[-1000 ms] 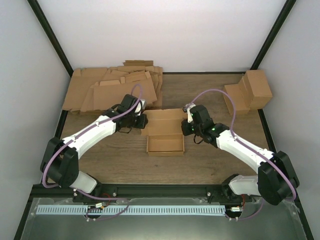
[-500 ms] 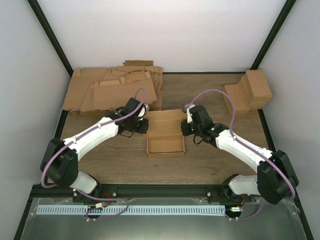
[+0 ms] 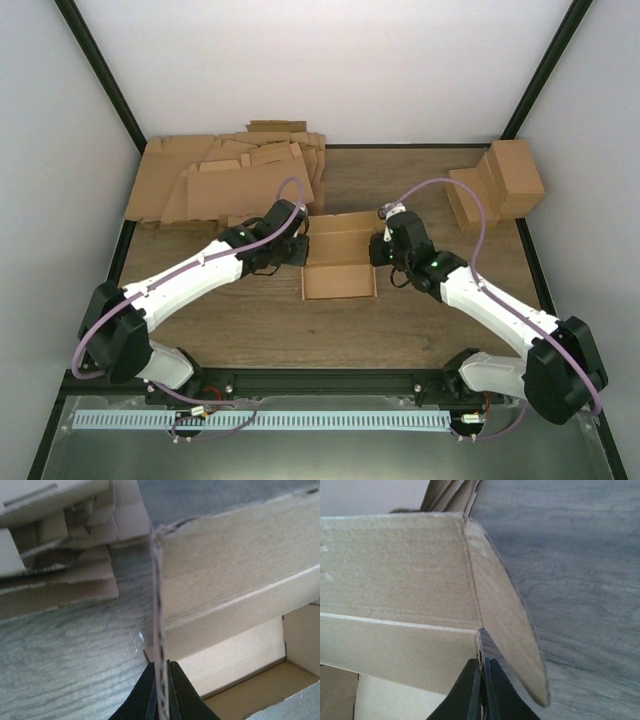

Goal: Fold the paper box

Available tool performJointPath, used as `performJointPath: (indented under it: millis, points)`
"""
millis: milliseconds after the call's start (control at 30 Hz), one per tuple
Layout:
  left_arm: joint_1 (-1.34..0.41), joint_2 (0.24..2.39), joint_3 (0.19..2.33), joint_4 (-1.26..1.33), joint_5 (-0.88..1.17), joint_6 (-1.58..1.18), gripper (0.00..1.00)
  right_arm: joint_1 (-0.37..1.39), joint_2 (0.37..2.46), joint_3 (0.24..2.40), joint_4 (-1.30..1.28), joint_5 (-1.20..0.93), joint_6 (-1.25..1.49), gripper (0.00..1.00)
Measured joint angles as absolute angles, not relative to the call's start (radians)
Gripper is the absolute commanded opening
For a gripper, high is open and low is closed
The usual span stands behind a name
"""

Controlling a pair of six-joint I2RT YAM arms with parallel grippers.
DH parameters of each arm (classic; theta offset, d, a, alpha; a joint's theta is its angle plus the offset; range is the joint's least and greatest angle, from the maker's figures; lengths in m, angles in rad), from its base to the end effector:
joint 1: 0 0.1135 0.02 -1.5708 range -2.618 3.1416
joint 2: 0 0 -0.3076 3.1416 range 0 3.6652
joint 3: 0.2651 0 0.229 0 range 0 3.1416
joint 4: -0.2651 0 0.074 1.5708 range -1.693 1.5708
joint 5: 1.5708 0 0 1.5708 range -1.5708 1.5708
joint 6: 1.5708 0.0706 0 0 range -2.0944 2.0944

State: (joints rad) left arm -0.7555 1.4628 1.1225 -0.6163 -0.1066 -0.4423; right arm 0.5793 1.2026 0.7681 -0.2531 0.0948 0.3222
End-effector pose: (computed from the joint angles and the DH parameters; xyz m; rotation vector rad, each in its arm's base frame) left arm 0.2223 -0.1991 0.2843 0.3558 2.5303 -0.3442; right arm 0.2099 0.1294 0.2703 -0.2417 2.2691 0.3724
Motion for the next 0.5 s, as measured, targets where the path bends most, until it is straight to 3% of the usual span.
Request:
performJointPath:
  millis: [300,500]
  points:
    - [-0.794,1.462,1.165,-0.485,-0.250,-0.479,0.04,0.586,1.203,0.749,-0.086,0.255,0.376,0.02]
    - [-0.820,1.472,1.080,-0.308,-0.305,-0.486,0.04,0.588,1.204,0.641,0.081,0.311,0.398,0.02]
